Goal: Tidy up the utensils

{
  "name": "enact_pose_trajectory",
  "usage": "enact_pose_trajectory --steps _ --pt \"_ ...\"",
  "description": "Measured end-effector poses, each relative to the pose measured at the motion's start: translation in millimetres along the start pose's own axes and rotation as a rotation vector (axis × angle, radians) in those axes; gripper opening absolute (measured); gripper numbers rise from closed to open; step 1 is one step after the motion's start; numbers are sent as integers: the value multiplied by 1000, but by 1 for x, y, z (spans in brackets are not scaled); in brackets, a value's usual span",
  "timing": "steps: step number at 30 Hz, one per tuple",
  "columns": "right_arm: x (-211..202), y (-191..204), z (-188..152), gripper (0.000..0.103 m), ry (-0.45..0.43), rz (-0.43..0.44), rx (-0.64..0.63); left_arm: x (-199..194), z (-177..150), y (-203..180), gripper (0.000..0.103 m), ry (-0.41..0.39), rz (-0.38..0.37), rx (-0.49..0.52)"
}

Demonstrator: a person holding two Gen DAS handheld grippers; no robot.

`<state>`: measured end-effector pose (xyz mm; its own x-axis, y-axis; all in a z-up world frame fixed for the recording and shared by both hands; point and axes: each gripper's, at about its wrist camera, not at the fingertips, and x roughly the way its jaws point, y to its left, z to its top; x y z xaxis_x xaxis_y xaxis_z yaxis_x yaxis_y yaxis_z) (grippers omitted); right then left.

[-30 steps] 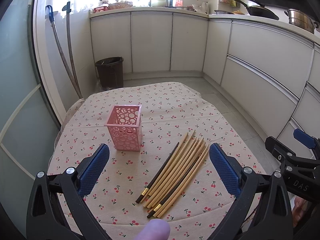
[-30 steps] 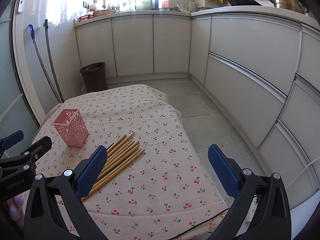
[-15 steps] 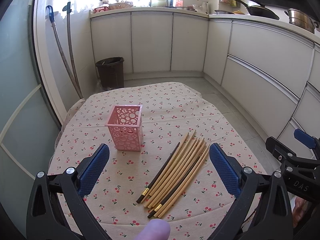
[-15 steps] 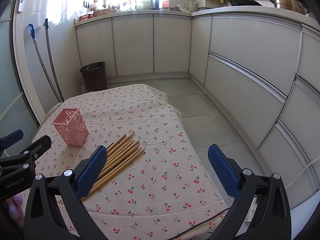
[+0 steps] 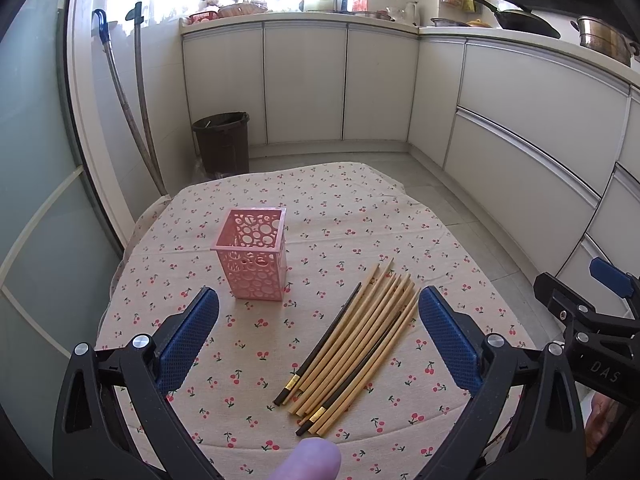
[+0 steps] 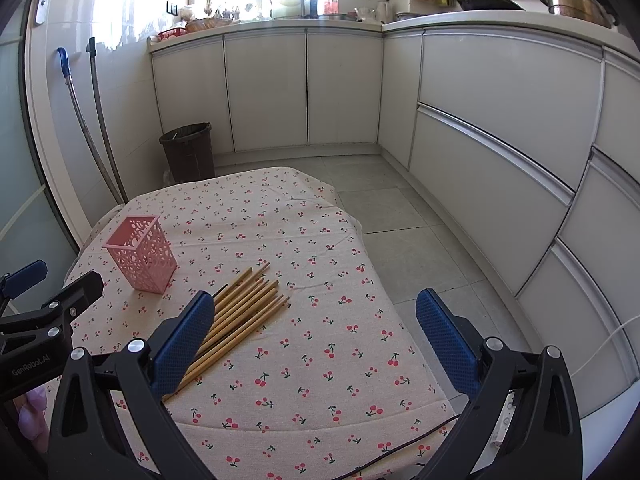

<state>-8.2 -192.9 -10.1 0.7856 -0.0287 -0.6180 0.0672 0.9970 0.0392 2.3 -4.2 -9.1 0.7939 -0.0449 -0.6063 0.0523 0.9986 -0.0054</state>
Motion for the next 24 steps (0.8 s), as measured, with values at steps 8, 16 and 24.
enact_pose_trajectory --steps 8,16,24 --pt "2 0 -1 98 4 -1 0 1 1 0 96 5 1 -2" --pt "4 -1 -2 98 10 -6 -1 4 1 1 96 16 6 -9" --pt "3 -7 0 98 16 -1 25 13 3 5 96 49 -4 -15"
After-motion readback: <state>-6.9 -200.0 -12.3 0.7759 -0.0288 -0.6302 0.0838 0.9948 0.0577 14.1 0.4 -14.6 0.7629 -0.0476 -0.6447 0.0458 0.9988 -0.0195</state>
